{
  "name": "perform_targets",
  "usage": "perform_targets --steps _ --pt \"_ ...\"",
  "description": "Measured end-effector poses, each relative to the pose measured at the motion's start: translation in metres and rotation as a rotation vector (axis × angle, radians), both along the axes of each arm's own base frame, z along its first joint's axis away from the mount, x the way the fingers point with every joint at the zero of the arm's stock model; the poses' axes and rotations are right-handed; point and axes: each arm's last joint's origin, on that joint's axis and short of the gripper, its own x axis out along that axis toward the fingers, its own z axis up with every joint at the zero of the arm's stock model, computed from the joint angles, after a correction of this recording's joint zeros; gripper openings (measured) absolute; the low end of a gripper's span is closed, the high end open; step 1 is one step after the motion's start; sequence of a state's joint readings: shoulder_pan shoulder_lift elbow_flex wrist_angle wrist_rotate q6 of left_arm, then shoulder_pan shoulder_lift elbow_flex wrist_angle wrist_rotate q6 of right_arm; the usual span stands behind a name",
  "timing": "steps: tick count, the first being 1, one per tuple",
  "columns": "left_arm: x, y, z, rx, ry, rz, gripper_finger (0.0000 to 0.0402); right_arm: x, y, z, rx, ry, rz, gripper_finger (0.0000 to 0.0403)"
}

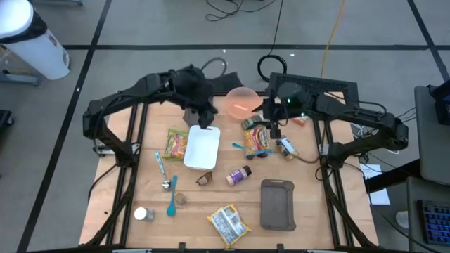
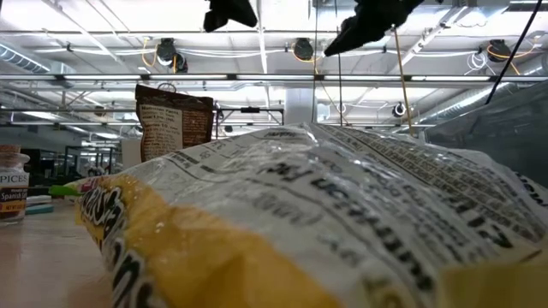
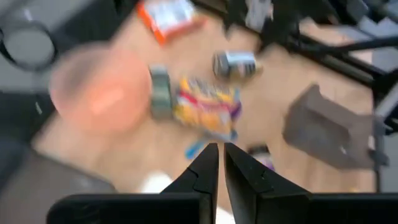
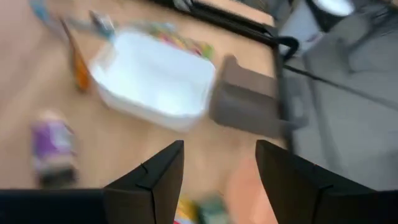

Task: Pick & Place Food Item
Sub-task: Put blue noodle pack into the bottom black transparent bin

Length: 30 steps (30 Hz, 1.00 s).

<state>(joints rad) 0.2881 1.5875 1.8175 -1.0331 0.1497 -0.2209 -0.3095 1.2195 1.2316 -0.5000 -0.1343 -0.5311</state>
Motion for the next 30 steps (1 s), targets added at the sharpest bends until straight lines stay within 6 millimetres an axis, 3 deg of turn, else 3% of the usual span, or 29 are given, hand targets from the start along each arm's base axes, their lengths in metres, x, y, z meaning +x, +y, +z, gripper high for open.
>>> perform_targets --steps 5,13,19,30 --pt "-0.007 -0.028 -0.011 -0.056 0.18 0.028 0.003 0.001 0.027 0.002 -0.052 0.02 0.049 0.0192" --pt "-0.006 -0.066 -0.013 0.142 0.251 0.062 0.0031 -0.001 0.064 -0.005 -0.113 0.122 0.016 0.0192" --pt "-0.008 -0.082 -0.014 0.17 0.271 0.021 0.0031 -0.009 0.084 -0.019 0.126 0.212 -0.085 0.0192" --pt "-0.006 -0.099 -0.015 0.145 0.255 0.007 0.0031 -0.023 0.098 -0.089 0.668 0.281 -0.459 0.0192"
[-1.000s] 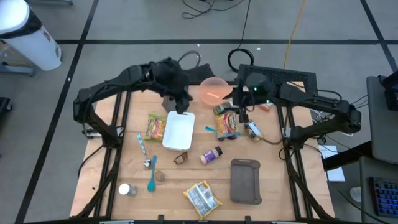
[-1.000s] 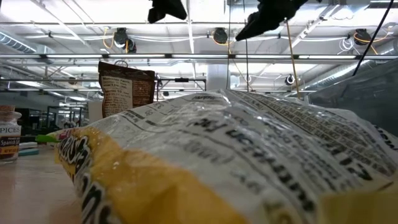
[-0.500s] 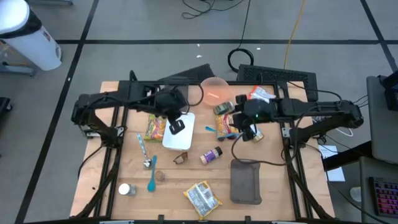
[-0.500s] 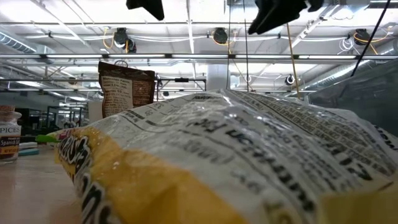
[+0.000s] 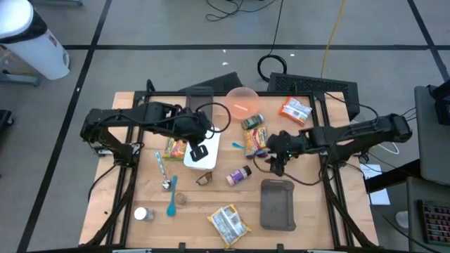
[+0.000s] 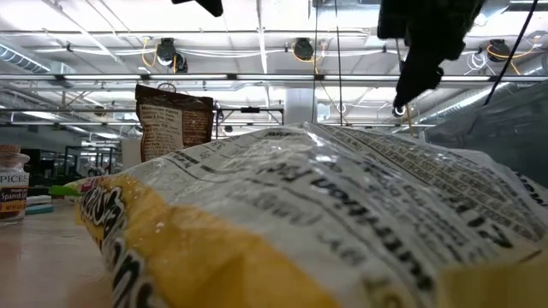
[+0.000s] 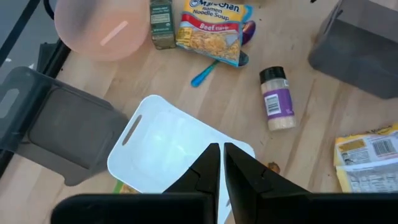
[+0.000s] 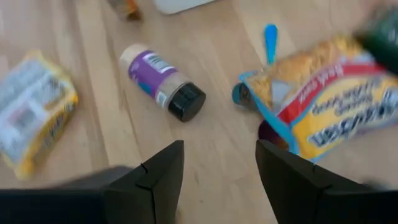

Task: Pick & Place Food Item
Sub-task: Put blue noodle pack into the bottom black transparent bin

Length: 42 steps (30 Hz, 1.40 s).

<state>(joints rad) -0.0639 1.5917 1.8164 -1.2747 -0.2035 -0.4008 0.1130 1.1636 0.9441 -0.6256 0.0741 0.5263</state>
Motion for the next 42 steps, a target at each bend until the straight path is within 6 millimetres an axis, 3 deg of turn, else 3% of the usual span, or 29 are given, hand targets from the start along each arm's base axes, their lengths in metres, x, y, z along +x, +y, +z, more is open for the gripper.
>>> perform_targets --steps 11,18,23,42 --pt "0.02 -0.002 -0.028 -0.053 -0.086 -0.023 0.0031 -0.016 -0.027 -0.052 0.233 0.039 -0.301 0.0192" --pt "0.033 -0.005 -0.038 -0.112 -0.181 -0.053 0.0031 -0.018 -0.05 -0.055 0.202 0.03 -0.342 0.0192" --pt "0.037 -0.003 -0.034 -0.12 -0.245 -0.047 0.0031 -0.018 -0.061 -0.06 0.233 0.059 -0.319 0.0192" --pt "0.041 0.012 -0.032 -0.104 -0.283 -0.034 0.0031 0.004 -0.07 -0.093 0.231 0.14 -0.301 0.0187"
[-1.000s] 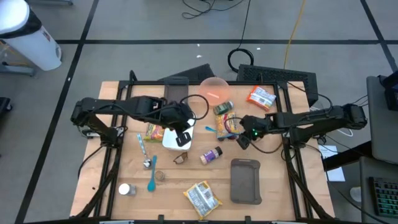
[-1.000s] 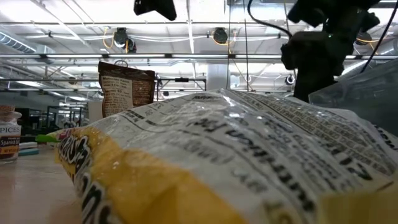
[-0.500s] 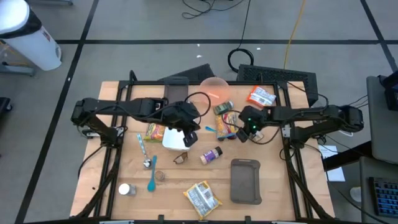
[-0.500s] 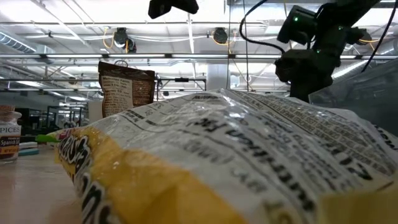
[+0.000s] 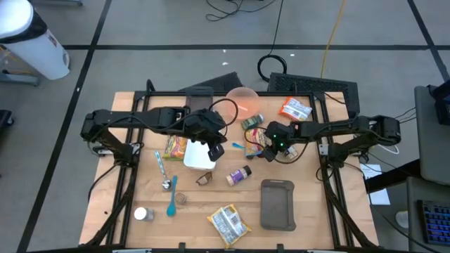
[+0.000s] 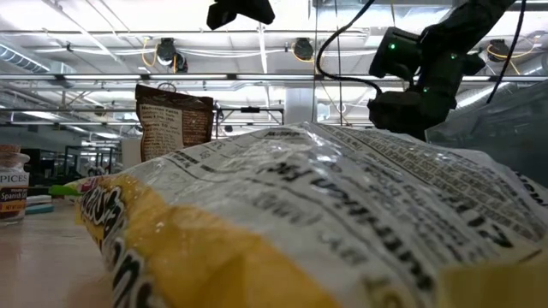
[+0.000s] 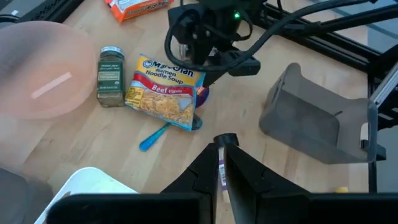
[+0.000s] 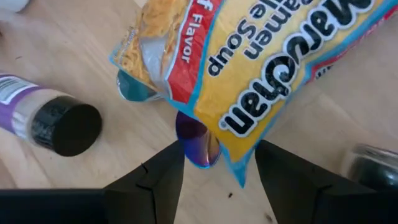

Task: Pick & Place Food Item
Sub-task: Put blue noodle pack into the bottom black transparent bin

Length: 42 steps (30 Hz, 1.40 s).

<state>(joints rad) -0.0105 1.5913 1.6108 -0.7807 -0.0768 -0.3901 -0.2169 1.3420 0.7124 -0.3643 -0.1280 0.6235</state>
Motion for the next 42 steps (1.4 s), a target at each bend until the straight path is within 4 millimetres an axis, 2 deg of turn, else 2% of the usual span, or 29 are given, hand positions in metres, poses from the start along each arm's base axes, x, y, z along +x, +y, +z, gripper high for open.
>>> perform_targets --steps 5,12,16,19,24,29,35,38,42 --pt "0.0 0.0 0.0 0.007 0.002 -0.008 0.0031 0.002 0.0 -0.001 -0.001 -0.004 0.0 0.0137" --pt "0.0 0.0 0.0 0.034 0.004 -0.033 0.0031 0.003 0.0 0.005 -0.011 -0.057 0.01 0.0012" --pt "0.0 0.002 0.0 0.039 0.004 -0.034 0.0031 0.002 -0.002 0.007 -0.011 -0.066 0.005 0.0003" --pt "0.0 0.004 0.0 0.039 0.004 -0.028 0.0031 0.0 -0.001 0.016 0.006 -0.125 -0.003 0.0001" --pt "0.0 0.007 0.0 0.085 0.01 -0.067 0.0031 -0.006 0.0 0.051 0.025 -0.355 -0.045 0.0" --pt "0.0 0.009 0.0 0.177 0.015 -0.15 0.0031 -0.02 -0.003 0.088 0.036 -0.593 -0.125 0.0" --pt "0.007 0.013 0.008 0.267 -0.094 -0.296 0.0032 -0.029 -0.004 0.115 0.089 -0.803 -0.17 0.0" --pt "0.011 0.012 0.015 0.263 -0.189 -0.346 0.0051 -0.026 -0.004 0.123 0.142 -0.886 -0.147 0.0" --pt "0.013 0.013 0.018 0.288 -0.221 -0.355 0.0109 -0.022 -0.004 0.127 0.202 -0.941 -0.113 0.0"
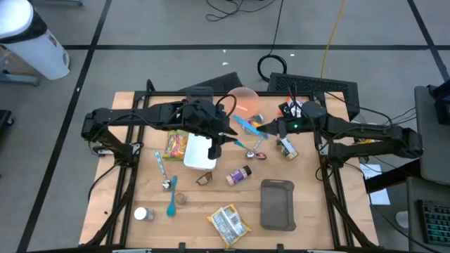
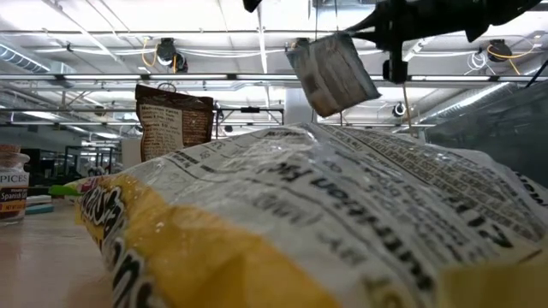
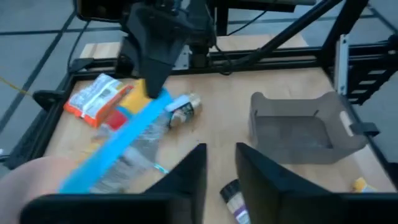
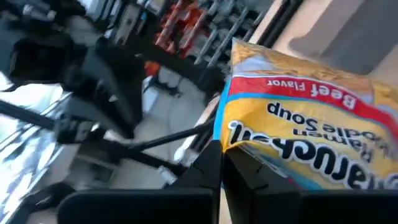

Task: Pick & Place Food Item
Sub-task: Put blue noodle pack into the bottom black transparent bin

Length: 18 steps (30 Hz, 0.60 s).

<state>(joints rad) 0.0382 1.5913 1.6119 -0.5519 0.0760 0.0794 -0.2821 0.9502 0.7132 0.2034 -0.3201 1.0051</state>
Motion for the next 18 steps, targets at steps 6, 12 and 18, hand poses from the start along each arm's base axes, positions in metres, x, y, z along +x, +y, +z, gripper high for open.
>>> perform_targets --steps 6,12,18 --pt "0.0 0.0 0.0 0.078 -0.008 -0.015 0.02 0.01 -0.001 0.001 0.048 -0.064 0.058 0.0" --pt "0.001 -0.008 0.001 0.146 -0.012 -0.073 0.0231 0.025 -0.004 0.001 0.091 -0.143 0.122 0.0" --pt "0.0 0.001 0.0 0.139 -0.007 -0.01 0.0215 0.034 -0.005 -0.002 0.109 -0.174 0.155 0.0"
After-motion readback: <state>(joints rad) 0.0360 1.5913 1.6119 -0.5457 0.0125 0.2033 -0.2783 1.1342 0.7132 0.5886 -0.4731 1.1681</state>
